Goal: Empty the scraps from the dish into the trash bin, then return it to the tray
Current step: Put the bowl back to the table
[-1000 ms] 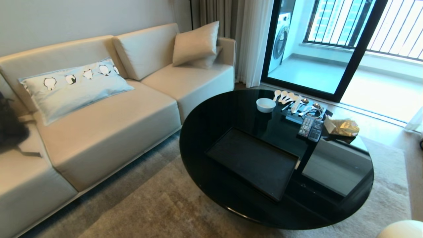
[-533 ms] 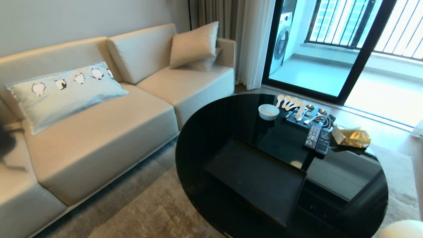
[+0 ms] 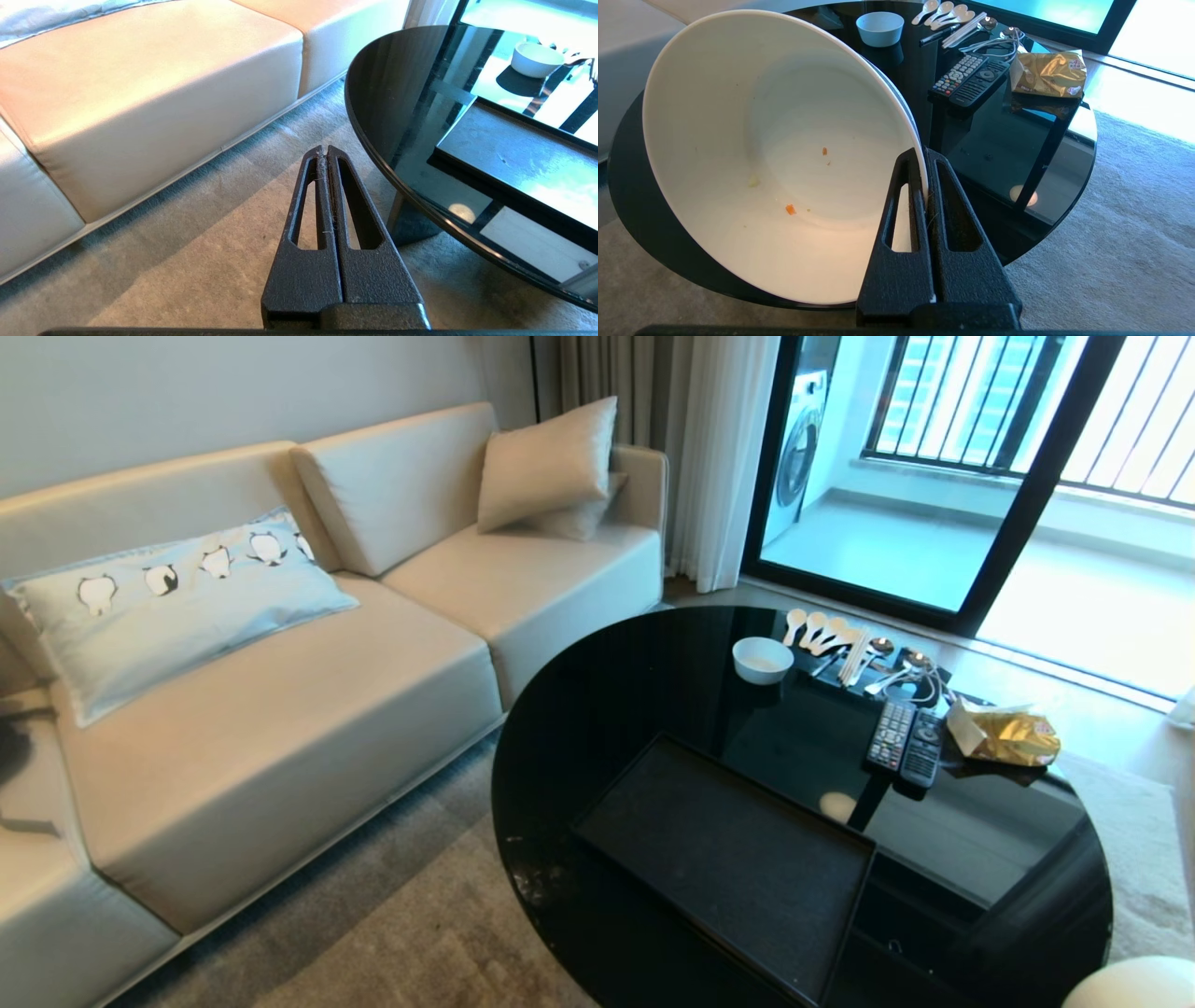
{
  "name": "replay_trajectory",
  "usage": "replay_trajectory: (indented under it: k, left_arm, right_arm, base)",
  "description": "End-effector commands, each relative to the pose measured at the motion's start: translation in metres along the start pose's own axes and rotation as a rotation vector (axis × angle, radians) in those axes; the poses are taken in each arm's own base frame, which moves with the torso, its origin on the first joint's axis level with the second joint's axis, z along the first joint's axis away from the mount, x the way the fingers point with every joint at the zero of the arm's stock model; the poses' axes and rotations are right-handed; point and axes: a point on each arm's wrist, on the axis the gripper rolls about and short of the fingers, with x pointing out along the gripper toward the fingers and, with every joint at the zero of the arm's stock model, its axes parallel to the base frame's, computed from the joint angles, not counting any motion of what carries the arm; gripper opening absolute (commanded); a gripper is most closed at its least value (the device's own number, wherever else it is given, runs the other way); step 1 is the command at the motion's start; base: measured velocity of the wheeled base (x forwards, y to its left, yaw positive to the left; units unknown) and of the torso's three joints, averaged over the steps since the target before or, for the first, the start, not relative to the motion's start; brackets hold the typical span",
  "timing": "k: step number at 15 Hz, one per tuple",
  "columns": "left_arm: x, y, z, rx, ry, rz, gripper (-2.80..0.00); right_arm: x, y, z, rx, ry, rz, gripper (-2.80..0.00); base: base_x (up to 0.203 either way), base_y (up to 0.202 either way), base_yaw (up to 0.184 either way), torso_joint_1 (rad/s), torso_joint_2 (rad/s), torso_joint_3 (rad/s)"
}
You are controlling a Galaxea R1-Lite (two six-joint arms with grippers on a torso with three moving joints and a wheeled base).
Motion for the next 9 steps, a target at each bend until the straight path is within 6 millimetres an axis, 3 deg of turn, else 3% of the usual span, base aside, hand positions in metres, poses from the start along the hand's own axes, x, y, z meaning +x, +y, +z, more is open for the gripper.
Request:
replay_trajectory:
  k: [1,9]
  left_arm:
    - [0.0000,0.0000,0.0000,-0.002,-0.001,0.001,-2.80]
    - [0.0000,0.0000,0.0001,-0.001,0.000,0.001,-2.80]
  right_arm:
    - [0.0000,0.0000,0.0000,-0.003,0.000,0.001,-2.80]
    - [0.0000,0.0001,0.0000,-0.021,0.001,0.005,-2.80]
  base:
    - [0.000,0.000,0.000,0.000,0.00,0.000]
    - [0.000,0.000,0.000,0.000,0.00,0.000]
